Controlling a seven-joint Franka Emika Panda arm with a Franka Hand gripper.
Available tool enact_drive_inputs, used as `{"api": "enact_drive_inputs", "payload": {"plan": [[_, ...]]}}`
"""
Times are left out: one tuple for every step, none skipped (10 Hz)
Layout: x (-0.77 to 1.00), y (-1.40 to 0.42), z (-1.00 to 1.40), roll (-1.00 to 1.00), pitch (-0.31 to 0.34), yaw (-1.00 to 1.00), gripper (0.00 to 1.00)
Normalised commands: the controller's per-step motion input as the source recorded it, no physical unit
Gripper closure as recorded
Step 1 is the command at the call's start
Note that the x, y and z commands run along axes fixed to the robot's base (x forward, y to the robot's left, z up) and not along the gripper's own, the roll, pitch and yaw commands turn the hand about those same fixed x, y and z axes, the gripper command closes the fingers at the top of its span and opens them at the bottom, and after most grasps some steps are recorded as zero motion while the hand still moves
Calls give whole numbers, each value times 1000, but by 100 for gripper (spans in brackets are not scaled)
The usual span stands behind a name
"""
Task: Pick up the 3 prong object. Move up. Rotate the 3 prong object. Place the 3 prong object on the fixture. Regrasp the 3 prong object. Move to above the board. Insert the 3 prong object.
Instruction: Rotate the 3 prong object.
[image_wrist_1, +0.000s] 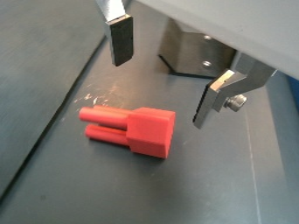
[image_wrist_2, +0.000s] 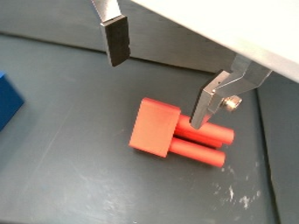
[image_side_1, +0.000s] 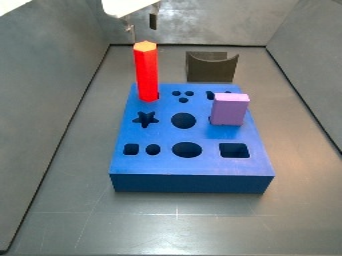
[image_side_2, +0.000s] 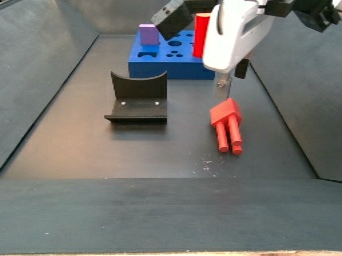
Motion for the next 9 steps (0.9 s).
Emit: {"api": "enact_drive_inputs", "payload": {"plan": [[37,-1,-33,1,-7,1000,0],[38,-1,-32,1,-7,1000,0],[38,-1,-32,1,-7,1000,0],[38,-1,-32,1,-8,1000,0],[38,-1,-31,2,-8,1000,0],[38,-1,-31,2,-8,1000,0],[38,-1,-31,2,-9,1000,0],[38,-1,-31,2,-9,1000,0],[38,-1,-31,2,-10,1000,0]]}}
